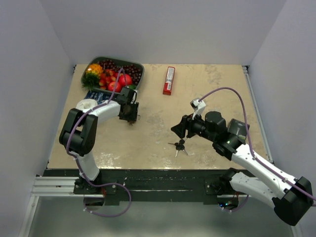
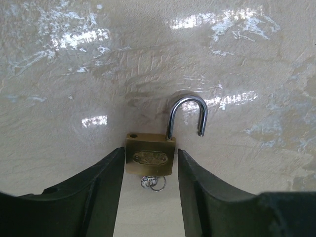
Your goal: Unlock with the key
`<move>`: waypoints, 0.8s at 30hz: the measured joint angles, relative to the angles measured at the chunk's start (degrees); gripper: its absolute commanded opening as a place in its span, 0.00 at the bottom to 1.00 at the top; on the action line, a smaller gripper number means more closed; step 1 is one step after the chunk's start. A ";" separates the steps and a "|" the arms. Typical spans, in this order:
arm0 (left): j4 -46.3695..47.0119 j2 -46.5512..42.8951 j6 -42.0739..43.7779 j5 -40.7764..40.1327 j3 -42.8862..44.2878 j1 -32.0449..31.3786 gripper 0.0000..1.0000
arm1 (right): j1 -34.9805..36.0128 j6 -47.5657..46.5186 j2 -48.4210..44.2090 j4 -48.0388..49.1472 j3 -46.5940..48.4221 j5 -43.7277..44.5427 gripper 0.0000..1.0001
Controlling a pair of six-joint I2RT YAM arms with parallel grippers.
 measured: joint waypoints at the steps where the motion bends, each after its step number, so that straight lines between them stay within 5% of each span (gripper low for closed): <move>1: -0.04 0.00 -0.15 0.00 0.00 0.00 0.61 | 0.00 0.00 0.00 0.00 0.00 0.02 0.59; 9: -0.07 0.00 -0.02 -0.09 0.33 0.00 0.77 | 0.00 0.02 0.00 -0.02 0.00 0.13 0.59; 13: 0.02 -0.20 0.07 -0.68 0.31 -0.04 0.99 | -0.02 0.02 0.00 -0.02 0.00 0.24 0.62; 24: 5.97 -15.10 6.27 -3.74 -3.63 -6.10 0.99 | -1.60 1.20 1.73 0.42 -0.50 4.26 0.73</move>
